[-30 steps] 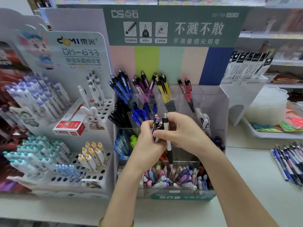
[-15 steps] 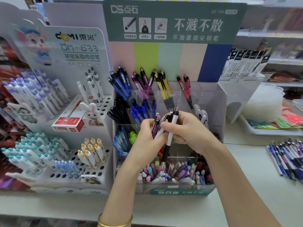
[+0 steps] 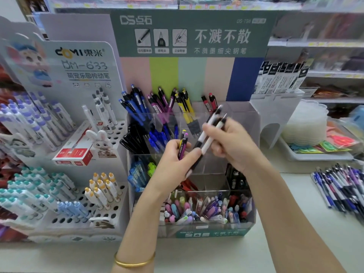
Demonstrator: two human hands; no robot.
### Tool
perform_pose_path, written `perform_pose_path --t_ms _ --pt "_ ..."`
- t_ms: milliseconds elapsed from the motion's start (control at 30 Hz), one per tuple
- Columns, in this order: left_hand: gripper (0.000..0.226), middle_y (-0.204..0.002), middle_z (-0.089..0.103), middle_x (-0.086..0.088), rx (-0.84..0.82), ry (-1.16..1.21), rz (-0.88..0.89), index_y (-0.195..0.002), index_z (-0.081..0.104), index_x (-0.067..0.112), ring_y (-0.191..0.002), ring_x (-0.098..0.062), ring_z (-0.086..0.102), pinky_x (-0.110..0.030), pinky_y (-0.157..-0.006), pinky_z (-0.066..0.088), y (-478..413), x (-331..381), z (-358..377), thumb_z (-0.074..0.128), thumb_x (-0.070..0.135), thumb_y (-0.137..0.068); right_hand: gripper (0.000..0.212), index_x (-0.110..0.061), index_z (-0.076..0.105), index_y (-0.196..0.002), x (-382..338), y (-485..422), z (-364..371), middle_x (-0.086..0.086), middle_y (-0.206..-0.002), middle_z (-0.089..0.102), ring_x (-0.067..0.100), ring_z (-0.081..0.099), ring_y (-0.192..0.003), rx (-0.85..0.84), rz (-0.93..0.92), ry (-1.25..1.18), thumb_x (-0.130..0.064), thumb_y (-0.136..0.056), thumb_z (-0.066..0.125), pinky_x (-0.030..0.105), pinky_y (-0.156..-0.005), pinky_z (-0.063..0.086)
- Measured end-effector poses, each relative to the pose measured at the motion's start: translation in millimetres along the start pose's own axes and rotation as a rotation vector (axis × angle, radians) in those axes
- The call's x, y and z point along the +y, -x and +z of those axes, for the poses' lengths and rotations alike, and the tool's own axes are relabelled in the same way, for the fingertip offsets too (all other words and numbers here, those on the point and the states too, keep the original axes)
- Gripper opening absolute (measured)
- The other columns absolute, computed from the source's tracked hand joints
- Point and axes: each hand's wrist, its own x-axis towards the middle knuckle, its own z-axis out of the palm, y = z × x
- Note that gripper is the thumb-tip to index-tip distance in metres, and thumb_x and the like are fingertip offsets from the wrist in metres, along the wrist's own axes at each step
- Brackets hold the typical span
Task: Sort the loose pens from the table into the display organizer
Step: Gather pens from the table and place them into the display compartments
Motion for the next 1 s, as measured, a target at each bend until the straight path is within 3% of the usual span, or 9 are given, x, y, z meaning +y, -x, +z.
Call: perform_pose_path --t_ms 100,233,333,433,567,667,800,867,1000 --pt "0.015 -0.069 0.041 0.001 -0.007 0.243 -0.057 -0.109 0.046 0.013 -0.049 -0.008 0.034 -0.02 -0.04 0.026 -17 9 9 0.041 0.005 -0.097 0.014 -0.012 0.051 -0.082 -29 -13 -22 0.002 -0.061 0.057 0.007 0.048 -0.04 0.38 -0.248 0.078 -0.013 -0.093 0.059 0.02 -0.04 0.039" --pt "0.022 -0.061 0.044 0.0 -0.101 0.484 -0.071 -0.103 0.047 0.008 -0.047 -0.01 0.034 -0.021 -0.039 0.024 -30 20 24 0.03 -0.004 -0.095 0.025 -0.022 0.042 -0.075 -49 -40 -49 0.007 -0.075 0.061 0.02 0.06 -0.062 0.693 -0.543 0.503 -0.017 -0.091 0.061 0.032 -0.062 0.048" --pt "0.018 -0.067 0.049 0.0 -0.178 0.504 -0.024 -0.103 0.05 0.009 -0.051 -0.01 0.039 -0.021 -0.045 0.031 -31 19 31 0.033 0.002 -0.102 0.012 -0.013 0.048 -0.088 -44 -61 -57 0.009 -0.089 0.058 0.022 0.05 -0.08 0.616 -0.402 0.928 -0.015 -0.09 0.06 0.022 -0.065 0.029" --pt "0.016 -0.072 0.055 0.0 -0.221 0.491 0.001 -0.107 0.051 0.009 -0.057 -0.01 0.045 -0.022 -0.053 0.039 -32 13 31 0.036 0.006 -0.104 0.012 -0.004 0.055 -0.094 -33 -73 -56 0.017 -0.1 0.061 0.033 0.056 -0.093 0.549 -0.23 1.079 -0.012 -0.087 0.061 0.029 -0.068 0.033" --pt "0.014 -0.076 0.06 -0.003 -0.263 0.445 0.002 -0.112 0.049 0.008 -0.061 -0.013 0.053 -0.025 -0.058 0.047 -32 11 27 0.039 0.013 -0.103 0.036 -0.009 0.038 -0.068 -28 -80 -57 0.01 -0.083 0.049 0.03 0.053 -0.085 0.495 -0.063 1.112 -0.017 -0.087 0.066 0.031 -0.065 0.032" --pt "0.015 -0.075 0.061 -0.004 -0.265 0.435 0.016 -0.112 0.048 0.007 -0.056 -0.012 0.052 -0.024 -0.052 0.046 -32 10 27 0.041 0.014 -0.102 0.035 -0.01 0.044 -0.071 -28 -83 -59 0.008 -0.08 0.049 0.029 0.053 -0.085 0.437 -0.069 1.069 -0.025 -0.084 0.072 0.03 -0.065 0.032" --pt "0.015 -0.071 0.057 -0.002 -0.262 0.458 0.058 -0.113 0.047 0.005 -0.049 -0.008 0.037 -0.018 -0.044 0.032 -33 9 25 0.041 0.012 -0.101 0.03 -0.003 0.058 -0.115 -25 -63 -56 0.013 -0.107 0.06 0.025 0.056 -0.097 0.581 -0.364 0.933 -0.012 -0.088 0.066 0.019 -0.076 0.035" --pt "0.016 -0.07 0.055 0.001 -0.251 0.456 0.084 -0.117 0.045 0.006 -0.049 -0.007 0.034 -0.017 -0.044 0.029 -32 11 22 0.04 0.009 -0.102 0.017 -0.007 0.064 -0.104 -22 -47 -46 0.005 -0.092 0.062 0.016 0.057 -0.08 0.558 -0.5 0.819 -0.006 -0.088 0.062 0.023 -0.073 0.043" --pt "0.029 -0.072 0.053 0.002 -0.202 0.383 0.134 -0.126 0.04 0.012 -0.05 -0.007 0.033 -0.018 -0.045 0.029 -29 16 15 0.048 0.008 -0.098 0.006 -0.012 0.066 -0.088 -15 -25 -21 0.0 -0.069 0.063 0.009 0.057 -0.05 0.206 -0.297 0.465 -0.013 -0.092 0.061 0.025 -0.048 0.048"
